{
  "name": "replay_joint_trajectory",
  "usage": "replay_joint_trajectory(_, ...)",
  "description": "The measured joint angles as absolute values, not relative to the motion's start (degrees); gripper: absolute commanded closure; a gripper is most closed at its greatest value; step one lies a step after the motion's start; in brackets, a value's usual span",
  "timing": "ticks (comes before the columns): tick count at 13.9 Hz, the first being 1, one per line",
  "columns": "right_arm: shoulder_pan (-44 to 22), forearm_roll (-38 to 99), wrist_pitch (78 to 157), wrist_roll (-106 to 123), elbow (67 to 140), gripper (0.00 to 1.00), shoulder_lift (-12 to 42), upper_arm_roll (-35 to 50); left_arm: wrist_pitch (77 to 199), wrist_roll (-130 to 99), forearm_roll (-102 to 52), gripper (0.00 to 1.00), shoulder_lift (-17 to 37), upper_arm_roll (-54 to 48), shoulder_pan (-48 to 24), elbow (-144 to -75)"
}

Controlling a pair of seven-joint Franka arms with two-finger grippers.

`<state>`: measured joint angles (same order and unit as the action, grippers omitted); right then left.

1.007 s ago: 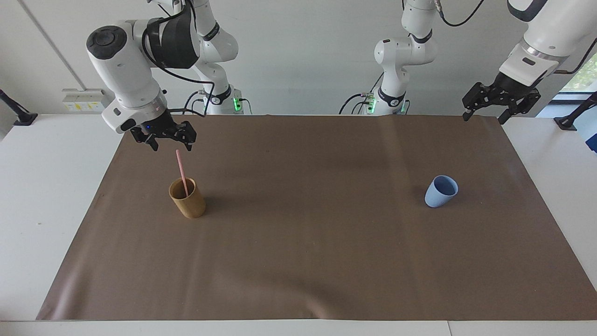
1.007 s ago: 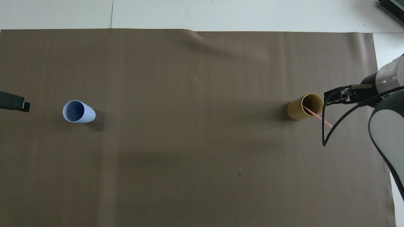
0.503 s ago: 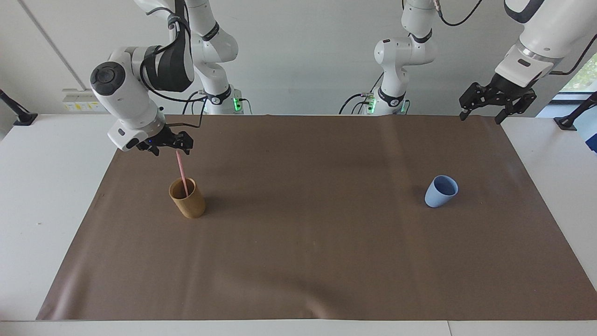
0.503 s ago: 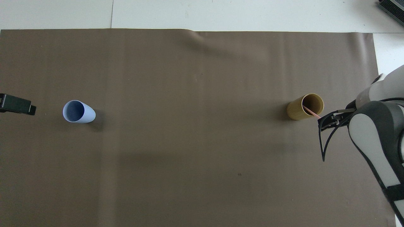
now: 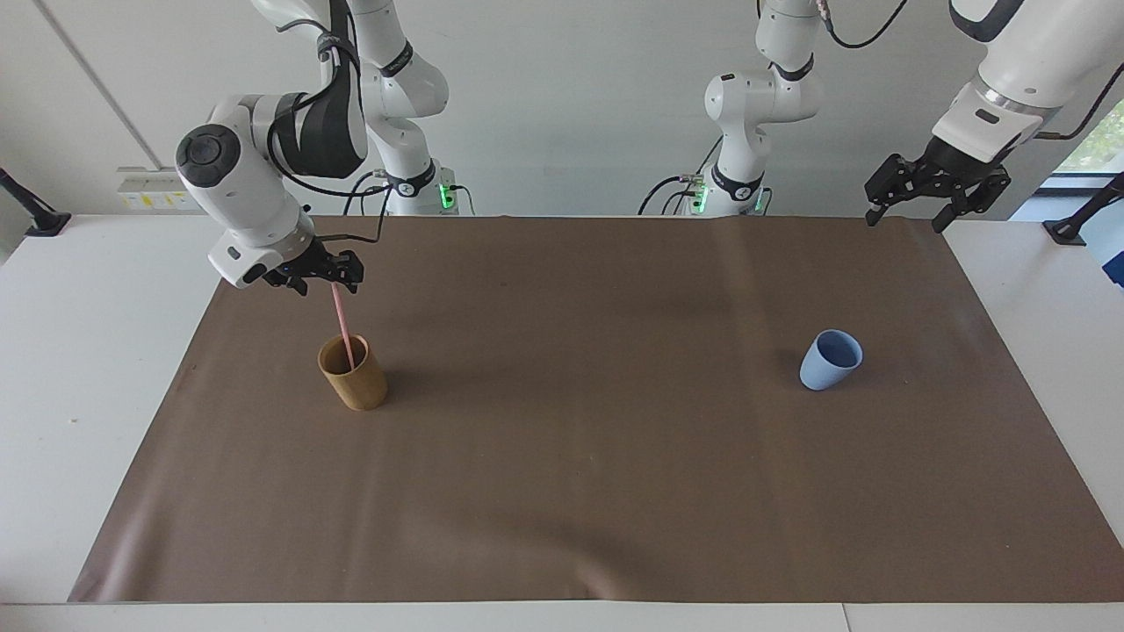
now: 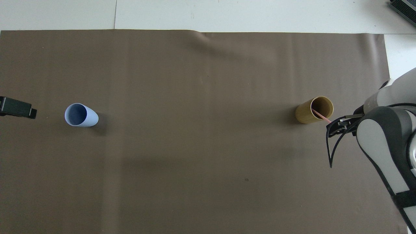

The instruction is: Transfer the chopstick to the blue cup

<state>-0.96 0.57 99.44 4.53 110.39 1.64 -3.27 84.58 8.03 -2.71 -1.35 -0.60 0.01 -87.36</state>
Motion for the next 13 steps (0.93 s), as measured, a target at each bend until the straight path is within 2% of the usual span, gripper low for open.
replay_joint_trajectory(2,-0.96,1.65,99.44,4.53,110.39,0.41,1.54,-3.28,84.58,8.03,-2.71,0.00,-1.35,-0.51,0.03,-87.36)
replay_joint_trajectory(6,-0.96,1.87,99.44,4.53,110.39,0.63,1.50,-3.28,84.58,8.02,-2.71,0.00,-1.35,-0.44,0.06,-87.36)
replay_joint_trajectory(8,-0.96,1.88,99.45,4.53,110.39,0.83,1.50,-3.28,84.58,8.01,-2.71,0.00,-1.35,-0.42,0.16,-87.36)
replay_joint_trajectory(9,-0.96,1.88,99.44,4.53,110.39,0.98,1.50,-3.28,84.58,8.01,-2.71,0.00,-1.35,-0.40,0.23,-87.36)
replay_joint_trajectory(13,-1.01,1.91,99.45,4.53,110.39,1.00,1.48,-3.27,84.58,8.01,-2.71,0.00,-1.35,-0.39,0.28,-87.36)
